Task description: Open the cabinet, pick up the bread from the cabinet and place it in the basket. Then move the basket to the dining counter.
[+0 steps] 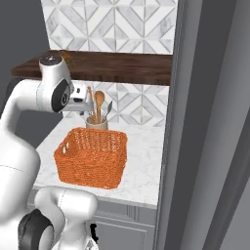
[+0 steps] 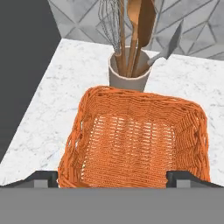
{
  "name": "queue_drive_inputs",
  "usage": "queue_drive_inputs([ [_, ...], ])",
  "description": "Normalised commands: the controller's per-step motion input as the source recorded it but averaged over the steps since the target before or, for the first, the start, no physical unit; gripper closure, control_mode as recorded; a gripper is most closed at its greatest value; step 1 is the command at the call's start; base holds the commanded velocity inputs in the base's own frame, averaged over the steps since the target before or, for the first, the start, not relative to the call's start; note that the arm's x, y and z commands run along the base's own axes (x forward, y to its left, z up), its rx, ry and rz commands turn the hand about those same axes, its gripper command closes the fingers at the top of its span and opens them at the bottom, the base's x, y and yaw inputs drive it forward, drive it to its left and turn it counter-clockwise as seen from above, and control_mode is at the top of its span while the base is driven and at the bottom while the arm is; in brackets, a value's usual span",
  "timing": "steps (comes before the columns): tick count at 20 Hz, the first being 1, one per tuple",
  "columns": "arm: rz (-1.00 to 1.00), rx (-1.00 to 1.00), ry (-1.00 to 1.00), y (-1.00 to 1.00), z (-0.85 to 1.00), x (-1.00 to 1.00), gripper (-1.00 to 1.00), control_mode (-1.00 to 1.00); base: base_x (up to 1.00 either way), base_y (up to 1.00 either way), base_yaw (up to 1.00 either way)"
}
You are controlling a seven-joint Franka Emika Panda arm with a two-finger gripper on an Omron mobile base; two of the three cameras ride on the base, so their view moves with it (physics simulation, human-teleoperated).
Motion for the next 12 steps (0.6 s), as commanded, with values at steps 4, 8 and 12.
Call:
queue_drive_inputs([
  [4, 0.10, -0.03, -0.33, 0.47, 0.87, 0.01, -1.00, -1.00, 0.00, 0.00, 0.00],
  [8, 0.18, 0.02, -0.14, 0.37, 0.94, 0.15, -1.00, -1.00, 0.00, 0.00, 0.00],
  [12, 0.21, 0.03, 0.00, 0.38, 0.76, 0.47, -1.00, -1.00, 0.00, 0.00, 0.00],
])
